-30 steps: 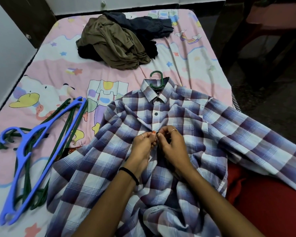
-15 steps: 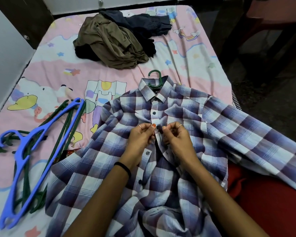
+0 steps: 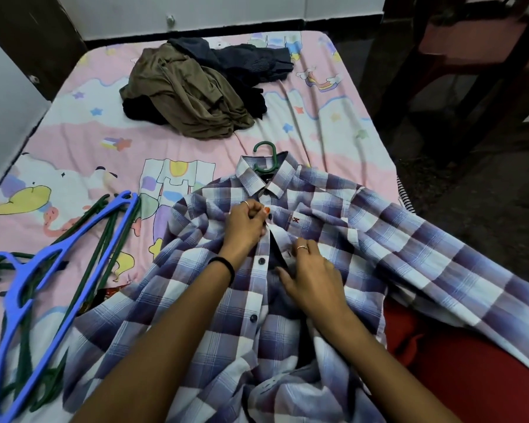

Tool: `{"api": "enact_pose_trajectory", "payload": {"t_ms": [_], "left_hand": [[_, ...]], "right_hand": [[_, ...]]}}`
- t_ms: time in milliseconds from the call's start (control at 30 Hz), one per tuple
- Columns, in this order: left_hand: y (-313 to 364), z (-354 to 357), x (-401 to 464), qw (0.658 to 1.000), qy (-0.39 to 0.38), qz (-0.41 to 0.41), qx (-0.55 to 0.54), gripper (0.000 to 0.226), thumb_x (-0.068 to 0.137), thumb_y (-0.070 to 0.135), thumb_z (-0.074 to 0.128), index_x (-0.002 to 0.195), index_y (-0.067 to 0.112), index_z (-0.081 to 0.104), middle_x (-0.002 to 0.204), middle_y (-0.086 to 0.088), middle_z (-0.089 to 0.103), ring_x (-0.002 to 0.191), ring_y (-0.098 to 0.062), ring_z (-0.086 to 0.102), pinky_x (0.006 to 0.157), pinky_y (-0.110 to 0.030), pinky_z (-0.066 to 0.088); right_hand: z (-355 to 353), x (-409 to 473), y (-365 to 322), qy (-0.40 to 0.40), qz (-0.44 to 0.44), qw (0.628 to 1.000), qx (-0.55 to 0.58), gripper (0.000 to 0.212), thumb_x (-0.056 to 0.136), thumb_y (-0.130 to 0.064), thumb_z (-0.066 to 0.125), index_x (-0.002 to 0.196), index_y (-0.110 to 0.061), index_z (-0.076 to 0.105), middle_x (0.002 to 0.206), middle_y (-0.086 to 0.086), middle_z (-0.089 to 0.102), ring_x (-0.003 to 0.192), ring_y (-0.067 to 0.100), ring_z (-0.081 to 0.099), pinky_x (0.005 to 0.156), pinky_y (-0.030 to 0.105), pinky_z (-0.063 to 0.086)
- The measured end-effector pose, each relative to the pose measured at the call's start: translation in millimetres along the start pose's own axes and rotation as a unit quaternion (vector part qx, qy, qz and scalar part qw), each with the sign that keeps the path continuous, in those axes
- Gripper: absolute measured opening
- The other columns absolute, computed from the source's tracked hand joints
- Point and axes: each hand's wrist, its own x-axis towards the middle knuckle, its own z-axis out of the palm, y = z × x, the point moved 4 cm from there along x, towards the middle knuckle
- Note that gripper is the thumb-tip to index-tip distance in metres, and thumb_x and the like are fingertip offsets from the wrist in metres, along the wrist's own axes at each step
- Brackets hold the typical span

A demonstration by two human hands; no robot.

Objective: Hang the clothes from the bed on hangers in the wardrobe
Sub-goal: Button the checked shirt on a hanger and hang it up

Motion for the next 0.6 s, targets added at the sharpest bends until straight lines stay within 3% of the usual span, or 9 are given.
{"api": "enact_pose_trajectory", "payload": {"t_ms": [133, 267, 333, 433, 600], "left_hand": [[-19, 1, 1, 0.999, -0.008, -0.037, 0.035, 0.009, 0.097, 0.008, 0.052, 0.09, 0.003, 0.056, 0.061, -0.002, 0.053, 0.037, -0.001, 0.046, 0.035, -0.014, 0.036], [-28, -5, -6, 0.998, -0.005, -0.042, 0.043, 0.018, 0.096, 0.01, 0.055, 0.078, 0.012, 0.054, 0.066, -0.002, 0.053, 0.052, -0.013, 0.048, 0.04, -0.012, 0.039], [-31, -9, -15, 0.998, 0.01, -0.036, 0.058, 0.018, 0.094, 0.011, 0.058, 0.078, 0.017, 0.052, 0.07, 0.0, 0.054, 0.057, -0.014, 0.052, 0.048, -0.016, 0.044], [-37, -19, -40, 0.991, 0.033, -0.014, 0.127, 0.015, 0.091, 0.012, 0.062, 0.079, 0.019, 0.055, 0.074, 0.002, 0.058, 0.067, -0.015, 0.057, 0.065, -0.03, 0.051], [-57, -18, -80, 0.951, -0.003, 0.042, 0.307, 0.009, 0.086, 0.017, 0.066, 0.081, 0.019, 0.059, 0.079, 0.005, 0.059, 0.069, -0.009, 0.056, 0.068, -0.029, 0.049]], "right_hand": [[18, 6, 3, 0.002, 0.004, 0.998, -0.069, 0.047, 0.092, -0.047, 0.05, 0.124, -0.015, 0.042, 0.119, 0.005, 0.05, 0.096, 0.032, 0.062, 0.067, 0.038, 0.047], [31, 9, 8, 0.074, -0.031, 0.99, -0.113, 0.032, 0.082, -0.038, 0.067, 0.1, -0.012, 0.059, 0.086, 0.006, 0.059, 0.058, 0.028, 0.062, 0.04, 0.032, 0.043], [34, 9, 10, 0.1, -0.035, 0.987, -0.124, 0.027, 0.081, -0.032, 0.07, 0.094, -0.011, 0.06, 0.08, 0.006, 0.058, 0.051, 0.026, 0.059, 0.036, 0.029, 0.039], [32, 10, 11, 0.113, -0.028, 0.987, -0.109, 0.024, 0.082, -0.03, 0.069, 0.093, -0.011, 0.061, 0.079, 0.007, 0.06, 0.05, 0.027, 0.06, 0.035, 0.029, 0.039], [32, 13, 13, 0.087, -0.001, 0.993, -0.075, 0.035, 0.093, -0.04, 0.05, 0.113, -0.012, 0.054, 0.102, 0.008, 0.061, 0.077, 0.031, 0.067, 0.051, 0.033, 0.043]]}}
